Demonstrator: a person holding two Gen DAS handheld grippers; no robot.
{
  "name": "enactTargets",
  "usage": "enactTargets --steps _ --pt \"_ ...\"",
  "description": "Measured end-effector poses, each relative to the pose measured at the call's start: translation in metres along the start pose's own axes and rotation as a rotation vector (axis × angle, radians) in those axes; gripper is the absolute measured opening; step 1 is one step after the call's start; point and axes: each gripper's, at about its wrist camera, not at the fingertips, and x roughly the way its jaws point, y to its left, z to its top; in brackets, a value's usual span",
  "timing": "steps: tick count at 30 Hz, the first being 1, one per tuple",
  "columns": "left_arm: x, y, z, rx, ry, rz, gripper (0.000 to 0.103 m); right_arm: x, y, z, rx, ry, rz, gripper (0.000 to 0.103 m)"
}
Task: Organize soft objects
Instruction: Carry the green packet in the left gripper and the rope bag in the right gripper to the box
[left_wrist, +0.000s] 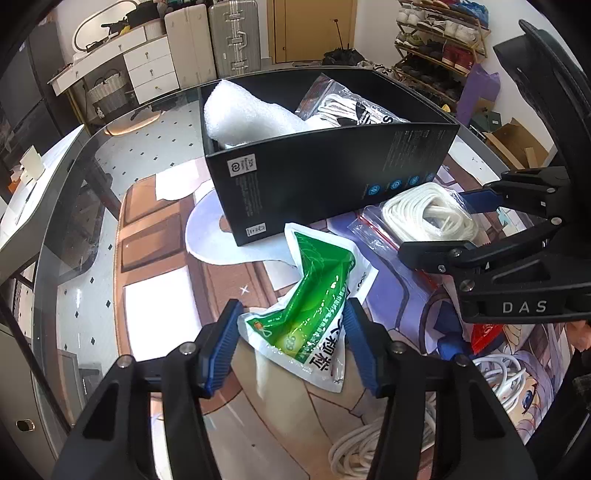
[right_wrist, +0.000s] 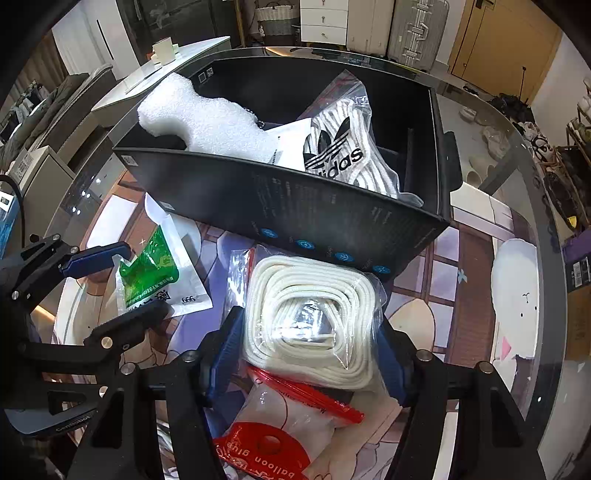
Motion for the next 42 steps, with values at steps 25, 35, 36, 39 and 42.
enactTargets --steps 25,35,36,39,42 --pt "-0.025 -0.002 -0.007 -0.047 -0.025 0.0 0.033 -0.057 -0.016 -0.016 -0.009 -0.071 0.1 0.056" --pt "-0.046 0.006 -0.007 -0.097 -0.059 0.004 0.033 -0.078 -0.007 -0.026 -0.026 -0.101 0.1 0.056" --pt "-0.048 0.006 -0.007 -0.097 -0.063 0.008 0.033 -0.081 -0.008 -0.028 -0.028 -0.105 0.1 0.056" --pt "-0.055 0.004 -0.005 -0.095 -0.071 0.012 0.033 -0.087 -0.008 -0.031 -0.04 -0.106 0.099 0.056" --pt "-0.06 0.003 -0.003 -0.102 -0.08 0.019 0.033 -0.096 -0.008 -0.035 -0.04 -0.118 0.095 0.056"
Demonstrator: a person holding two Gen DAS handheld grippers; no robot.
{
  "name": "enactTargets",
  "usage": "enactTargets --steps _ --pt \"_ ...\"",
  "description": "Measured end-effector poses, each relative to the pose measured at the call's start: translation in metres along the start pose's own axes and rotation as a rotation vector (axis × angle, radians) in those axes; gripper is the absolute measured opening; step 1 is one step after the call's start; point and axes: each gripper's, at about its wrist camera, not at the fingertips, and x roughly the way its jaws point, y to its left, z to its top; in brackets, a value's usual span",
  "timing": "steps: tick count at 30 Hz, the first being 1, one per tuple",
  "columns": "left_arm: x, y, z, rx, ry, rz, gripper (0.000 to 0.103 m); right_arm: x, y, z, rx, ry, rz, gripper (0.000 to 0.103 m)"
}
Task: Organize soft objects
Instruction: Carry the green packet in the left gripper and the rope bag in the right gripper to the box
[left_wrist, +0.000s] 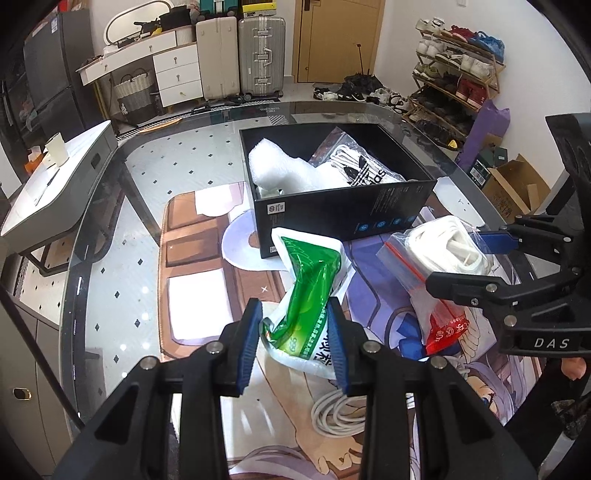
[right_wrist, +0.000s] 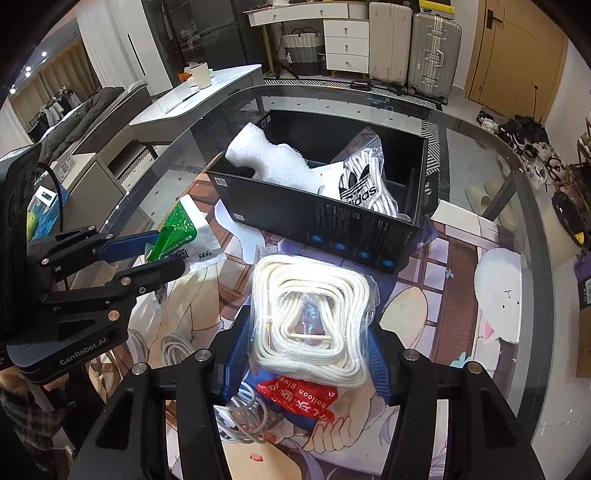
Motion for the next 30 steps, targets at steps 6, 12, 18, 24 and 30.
enactTargets --steps 6,12,18,24,30 --pt "-0.013 -0.004 0.006 0.008 -0.026 0.008 0.033 -0.019 0.003 -0.001 -0.008 -0.026 -0.008 0.056" --pt "-0.023 -0.007 0.013 0.011 -0.052 0.011 0.033 -0.035 0.006 0.007 -0.022 -0.048 -0.013 0.056" --pt "-0.032 -0.008 0.022 0.019 -0.072 0.019 0.033 -0.044 0.006 0.017 -0.021 -0.068 -0.012 0.056" --pt "-0.037 -0.006 0.033 0.016 -0.093 0.02 0.033 -0.05 0.006 0.028 -0.021 -0.087 -0.011 0.056" --pt "-0.036 -0.005 0.045 0.021 -0.103 0.025 0.033 -0.05 0.0 0.04 -0.017 -0.098 -0.009 0.056"
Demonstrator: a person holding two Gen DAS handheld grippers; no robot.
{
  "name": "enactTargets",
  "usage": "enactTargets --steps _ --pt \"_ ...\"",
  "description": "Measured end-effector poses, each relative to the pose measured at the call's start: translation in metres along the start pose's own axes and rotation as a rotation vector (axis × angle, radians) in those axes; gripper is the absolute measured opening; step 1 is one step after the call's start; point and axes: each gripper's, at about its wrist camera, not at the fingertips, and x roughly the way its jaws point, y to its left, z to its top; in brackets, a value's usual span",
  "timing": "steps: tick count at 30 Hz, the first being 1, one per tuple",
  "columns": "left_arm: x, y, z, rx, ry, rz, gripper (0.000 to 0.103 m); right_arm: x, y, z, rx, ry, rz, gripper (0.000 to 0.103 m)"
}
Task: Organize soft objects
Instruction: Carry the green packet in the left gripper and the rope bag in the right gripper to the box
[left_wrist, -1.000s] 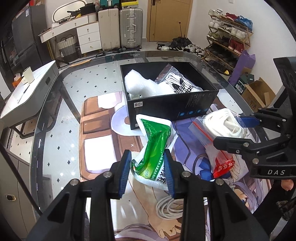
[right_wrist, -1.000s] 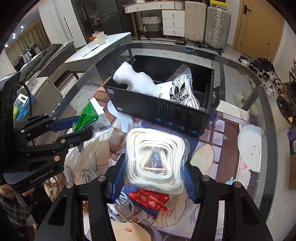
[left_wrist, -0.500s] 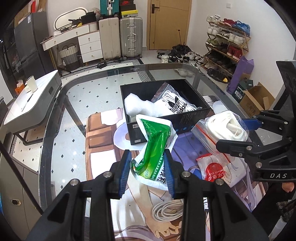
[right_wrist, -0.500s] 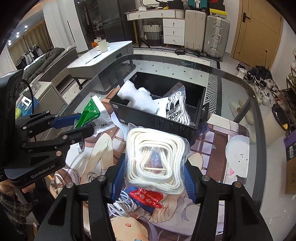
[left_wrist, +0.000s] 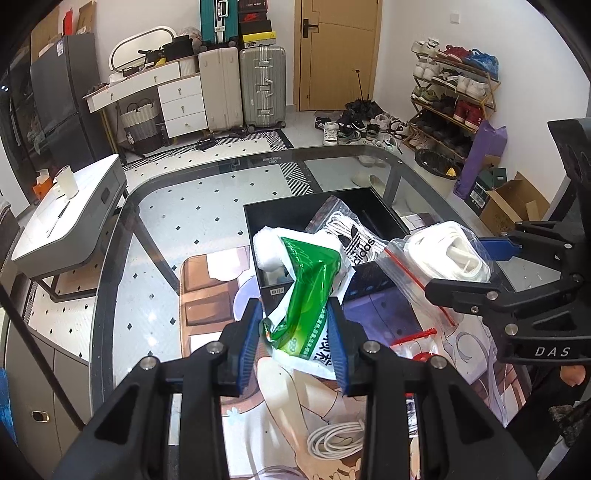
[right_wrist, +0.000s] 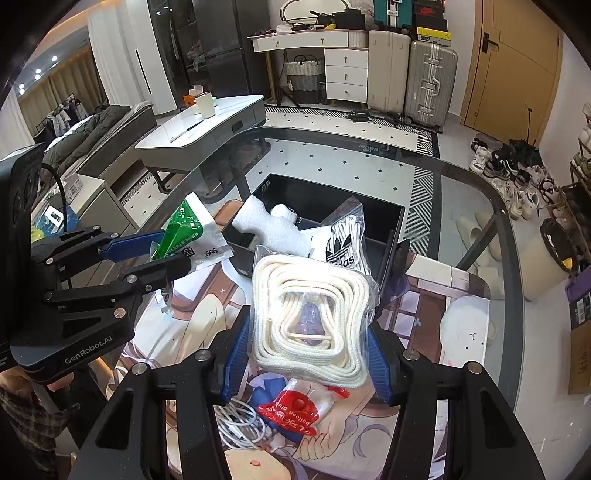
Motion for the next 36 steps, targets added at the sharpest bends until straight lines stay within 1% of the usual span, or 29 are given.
enactTargets --steps 14,20,36 --pt "0.014 0.005 0.025 0.01 -0.006 -0.002 0.033 0.009 -0.016 0.023 0.009 -0.008 0.001 0.056" --pt "0.022 0.006 0.035 0.006 -0.003 -0.018 0.033 0.012 -0.022 0.03 0.015 -0.007 0.003 0.056" --pt "0.051 0.014 0.056 -0.01 0.021 -0.038 0.033 0.038 -0.032 0.046 0.028 0.014 0.016 0.056"
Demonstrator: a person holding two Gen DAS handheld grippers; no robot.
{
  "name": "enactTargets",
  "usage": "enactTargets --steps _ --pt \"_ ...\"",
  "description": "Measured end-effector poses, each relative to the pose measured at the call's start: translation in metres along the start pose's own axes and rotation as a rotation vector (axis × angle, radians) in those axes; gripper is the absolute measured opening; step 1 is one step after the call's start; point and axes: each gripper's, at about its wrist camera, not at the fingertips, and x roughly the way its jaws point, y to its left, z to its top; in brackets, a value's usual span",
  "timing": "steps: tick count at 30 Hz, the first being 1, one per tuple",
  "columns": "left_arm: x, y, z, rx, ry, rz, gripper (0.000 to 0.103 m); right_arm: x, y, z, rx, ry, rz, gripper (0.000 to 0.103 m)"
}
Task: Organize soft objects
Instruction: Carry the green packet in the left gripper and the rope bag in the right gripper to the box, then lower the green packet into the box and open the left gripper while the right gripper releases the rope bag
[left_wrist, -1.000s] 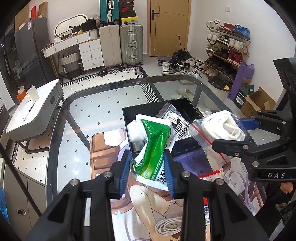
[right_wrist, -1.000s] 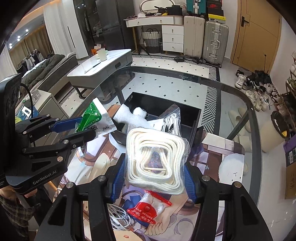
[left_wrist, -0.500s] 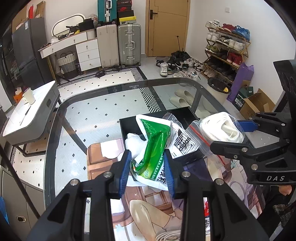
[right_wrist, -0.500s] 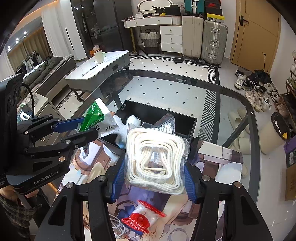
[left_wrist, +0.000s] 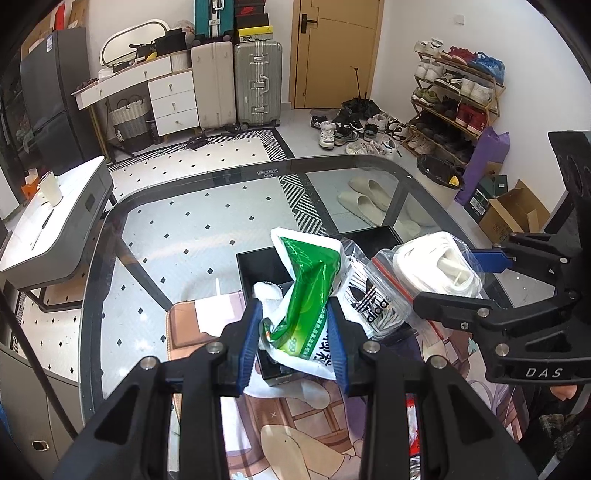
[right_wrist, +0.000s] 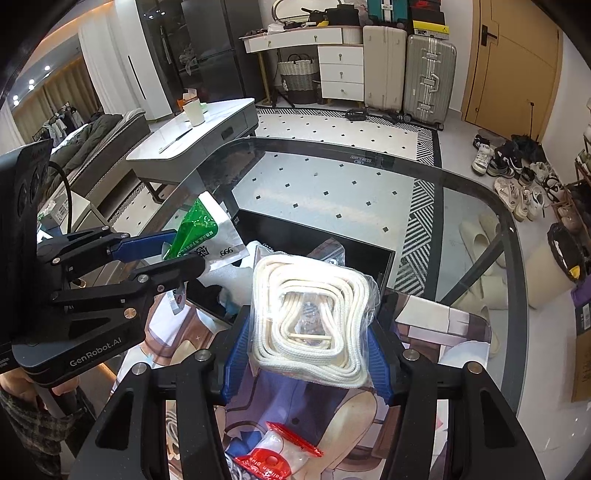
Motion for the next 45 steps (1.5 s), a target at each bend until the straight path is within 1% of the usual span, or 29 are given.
enactTargets --steps 8,18,25,33,36,38,42,45 --pt "0.023 0.002 0.008 -0.008 0.025 -0.009 0.033 0.015 -0.003 0.01 -0.002 0.012 0.002 0.056" --pt "0.053 0.007 0.013 -0.018 0.063 -0.024 0.033 0.044 -0.006 0.021 -0.009 0.049 0.014 0.056" --pt "0.069 0.013 0.01 -0.03 0.096 -0.023 0.033 0.067 -0.001 0.023 -0.03 0.083 0.023 0.056" --pt "0.07 0.013 0.012 -0.017 0.098 -0.026 0.033 0.079 -0.003 0.017 -0.031 0.103 0.029 0.056" --pt "0.07 0.013 0.011 -0.019 0.099 -0.033 0.037 0.077 -0.006 0.014 -0.026 0.1 0.024 0.059" --pt "0.068 0.014 0.011 -0.02 0.103 -0.041 0.041 0.075 -0.007 0.011 -0.026 0.097 0.038 0.06" --pt "0.064 0.013 0.009 -0.023 0.102 -0.049 0.046 0.07 -0.008 0.008 -0.018 0.096 0.059 0.065" --pt "0.058 0.013 0.007 -0.035 0.098 -0.057 0.05 0.064 -0.01 0.007 -0.018 0.077 0.06 0.072"
